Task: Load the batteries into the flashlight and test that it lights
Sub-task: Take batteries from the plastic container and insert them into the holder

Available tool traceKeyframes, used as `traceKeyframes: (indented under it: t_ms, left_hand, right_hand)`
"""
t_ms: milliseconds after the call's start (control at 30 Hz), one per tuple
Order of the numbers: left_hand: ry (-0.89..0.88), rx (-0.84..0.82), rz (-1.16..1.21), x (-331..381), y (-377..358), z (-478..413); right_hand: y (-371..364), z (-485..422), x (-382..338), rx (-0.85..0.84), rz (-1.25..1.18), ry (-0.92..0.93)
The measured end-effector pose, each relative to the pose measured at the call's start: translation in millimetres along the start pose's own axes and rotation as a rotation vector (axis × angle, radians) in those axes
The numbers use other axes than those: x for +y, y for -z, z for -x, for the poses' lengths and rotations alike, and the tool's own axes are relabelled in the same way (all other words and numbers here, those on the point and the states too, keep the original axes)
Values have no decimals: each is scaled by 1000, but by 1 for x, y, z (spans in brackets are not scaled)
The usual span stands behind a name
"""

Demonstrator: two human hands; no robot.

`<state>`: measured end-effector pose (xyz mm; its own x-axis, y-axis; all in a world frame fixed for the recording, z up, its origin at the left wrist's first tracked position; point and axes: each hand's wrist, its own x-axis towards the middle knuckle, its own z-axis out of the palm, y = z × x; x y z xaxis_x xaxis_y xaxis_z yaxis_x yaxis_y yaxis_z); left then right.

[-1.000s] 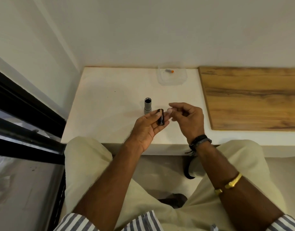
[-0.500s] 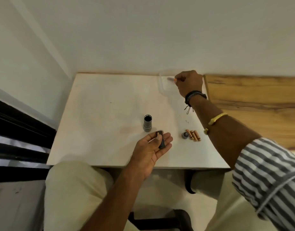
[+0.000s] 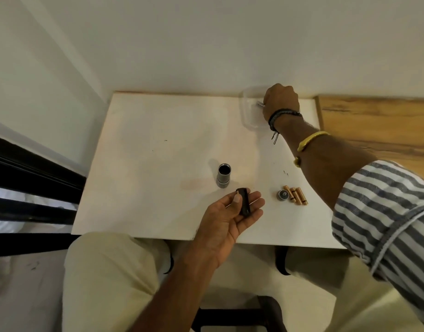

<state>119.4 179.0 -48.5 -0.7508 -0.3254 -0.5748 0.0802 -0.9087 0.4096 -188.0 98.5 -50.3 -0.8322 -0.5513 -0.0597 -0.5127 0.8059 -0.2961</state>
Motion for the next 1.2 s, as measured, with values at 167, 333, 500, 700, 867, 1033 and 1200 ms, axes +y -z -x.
traceKeyframes:
  t_ms: [167, 333, 500, 700, 867, 1033, 1200]
  left_hand:
    - [-1, -36, -42, 2, -4, 2]
    - [-34, -46, -39, 3, -7, 5]
    - [-61, -58, -64, 1, -8, 10]
    - [-81, -44, -112, -5, -11, 15]
    - [-108, -40, -171, -8, -10, 22]
    - [-135, -51, -209, -11, -9, 27]
    - [-161, -43, -213, -12, -10, 31]
  right_hand:
    - [16, 20, 6, 99, -155, 0]
    - [50, 80, 18, 256, -503, 61]
    - [70, 171, 38, 57, -1110, -45]
    - [67, 266, 52, -136, -1209, 59]
    - [60, 291, 52, -48, -978, 116]
    - [57, 301, 47, 50, -787, 154]
    - [60, 301, 46, 108, -821, 142]
